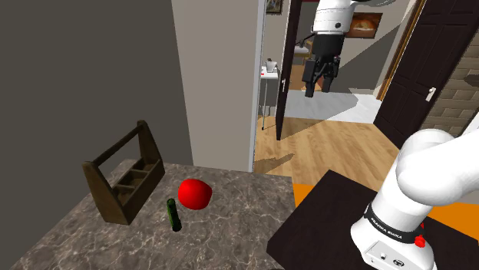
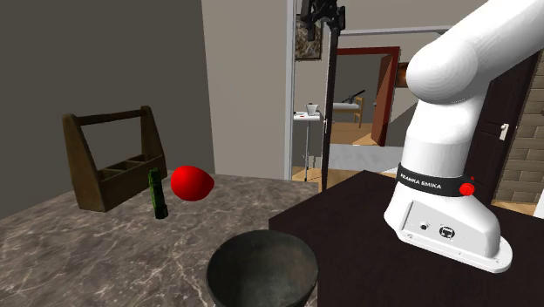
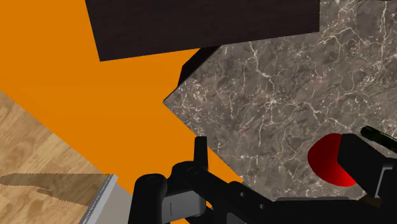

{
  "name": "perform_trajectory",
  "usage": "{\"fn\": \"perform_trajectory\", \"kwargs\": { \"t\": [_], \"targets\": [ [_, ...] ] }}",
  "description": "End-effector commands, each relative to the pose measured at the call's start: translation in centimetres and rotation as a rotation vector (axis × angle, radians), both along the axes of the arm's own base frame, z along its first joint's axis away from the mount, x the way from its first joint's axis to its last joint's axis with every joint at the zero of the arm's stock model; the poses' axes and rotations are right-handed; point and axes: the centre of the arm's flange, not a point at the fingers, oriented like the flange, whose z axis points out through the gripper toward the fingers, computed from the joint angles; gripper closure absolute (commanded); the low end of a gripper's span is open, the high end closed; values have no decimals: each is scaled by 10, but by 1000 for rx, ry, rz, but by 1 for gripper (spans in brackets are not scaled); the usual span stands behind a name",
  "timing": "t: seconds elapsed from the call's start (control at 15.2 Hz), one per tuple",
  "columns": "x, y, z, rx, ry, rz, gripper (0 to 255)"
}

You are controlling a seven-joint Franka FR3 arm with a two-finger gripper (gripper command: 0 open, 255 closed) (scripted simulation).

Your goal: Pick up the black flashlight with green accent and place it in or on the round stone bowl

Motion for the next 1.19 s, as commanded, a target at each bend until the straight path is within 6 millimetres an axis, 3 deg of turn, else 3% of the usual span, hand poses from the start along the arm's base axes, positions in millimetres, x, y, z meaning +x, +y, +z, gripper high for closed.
{"fn": "perform_trajectory", "kwargs": {
  "t": [0.0,1.12],
  "targets": [
    [0,0,0,0,0,0,0],
    [105,162,-119,-7,18,23,0]
  ]
}}
